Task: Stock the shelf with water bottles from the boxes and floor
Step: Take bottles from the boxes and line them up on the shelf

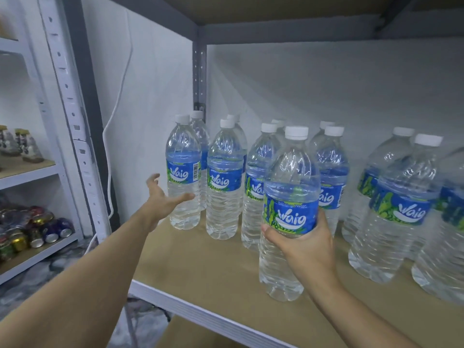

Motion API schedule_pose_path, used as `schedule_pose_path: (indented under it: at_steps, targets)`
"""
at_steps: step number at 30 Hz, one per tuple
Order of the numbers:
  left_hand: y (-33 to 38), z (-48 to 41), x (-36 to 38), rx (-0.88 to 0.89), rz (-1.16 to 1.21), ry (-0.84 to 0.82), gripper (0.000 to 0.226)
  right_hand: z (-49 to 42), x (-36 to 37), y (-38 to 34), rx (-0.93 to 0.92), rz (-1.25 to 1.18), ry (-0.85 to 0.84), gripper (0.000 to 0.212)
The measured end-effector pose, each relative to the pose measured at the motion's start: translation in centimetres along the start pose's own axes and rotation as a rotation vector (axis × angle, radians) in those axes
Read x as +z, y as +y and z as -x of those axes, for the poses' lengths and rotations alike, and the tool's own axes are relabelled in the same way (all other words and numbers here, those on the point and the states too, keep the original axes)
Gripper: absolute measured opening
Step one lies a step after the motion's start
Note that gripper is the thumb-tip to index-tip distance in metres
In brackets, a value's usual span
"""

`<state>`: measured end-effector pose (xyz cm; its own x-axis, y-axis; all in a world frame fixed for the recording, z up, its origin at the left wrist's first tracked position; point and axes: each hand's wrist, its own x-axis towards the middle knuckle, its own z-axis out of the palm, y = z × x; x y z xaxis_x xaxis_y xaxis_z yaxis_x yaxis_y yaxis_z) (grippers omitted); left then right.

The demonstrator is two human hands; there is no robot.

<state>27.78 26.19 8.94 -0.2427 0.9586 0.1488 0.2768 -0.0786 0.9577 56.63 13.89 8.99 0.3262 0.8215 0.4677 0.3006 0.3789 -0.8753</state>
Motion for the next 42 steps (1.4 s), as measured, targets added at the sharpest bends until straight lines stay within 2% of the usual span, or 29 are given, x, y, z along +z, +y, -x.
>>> schedule_pose_path:
  at_steps: [2,4,5,6,7,9,13,16,19,23,26,32,37,42]
  targets:
    - [0.7,2.5,0.8,0.084,0.095,0.243,0.091,0.0,-1.0,-0.1,-0.005,0.001,0.004,0.062]
    - [1.8,5.9,2.6,0.284,0.125,0.536,0.054,-0.1,-2.2,-0.3,-0.013,0.019,0.005,0.060]
    - [2.6,7.9,3.9,0.375,0.098,0.629,0.036,-0.2,-3.0,-0.4,-0.015,0.025,0.009,0.060]
    - [3.4,9.7,5.4,0.448,0.057,0.639,0.023,-0.2,-3.9,-0.4,-0.012,0.031,0.010,0.061]
    - [4.4,11.5,7.1,0.509,0.009,0.574,0.015,-0.3,-4.9,-0.5,-0.005,0.042,0.013,0.062]
    - [6.1,14.4,10.8,0.580,-0.093,0.330,0.012,-0.3,-7.3,-0.8,0.000,0.066,0.018,0.064]
    - [9.1,19.3,18.5,0.537,-0.318,-0.096,0.027,-0.5,-13.1,-1.6,-0.023,0.123,0.088,0.062]
    - [11.0,22.9,23.5,0.507,-0.522,-0.271,0.043,-0.8,-17.9,-1.5,-0.022,0.150,0.162,0.067]
    - [12.8,26.0,27.9,0.454,-0.540,-0.406,0.062,-0.6,-22.9,-1.6,-0.041,0.210,0.249,0.067]
    - [12.4,29.2,33.3,0.408,-0.544,-0.507,0.082,-0.1,-29.1,-0.6,-0.038,0.261,0.348,0.067]
    - [10.9,31.3,36.5,0.472,-0.632,-0.522,0.077,0.3,-33.0,0.9,-0.022,0.283,0.423,0.067]
    - [7.2,32.9,41.3,0.476,-0.867,-0.737,0.087,0.0,-37.6,3.3,0.005,0.285,0.463,0.078]
    - [6.0,32.3,42.6,0.498,-0.990,-0.735,0.091,-0.7,-39.2,5.6,0.035,0.325,0.430,0.079]
    - [6.2,32.4,42.3,0.532,-1.016,-0.728,0.088,-1.4,-39.8,7.5,0.138,0.331,0.478,0.081]
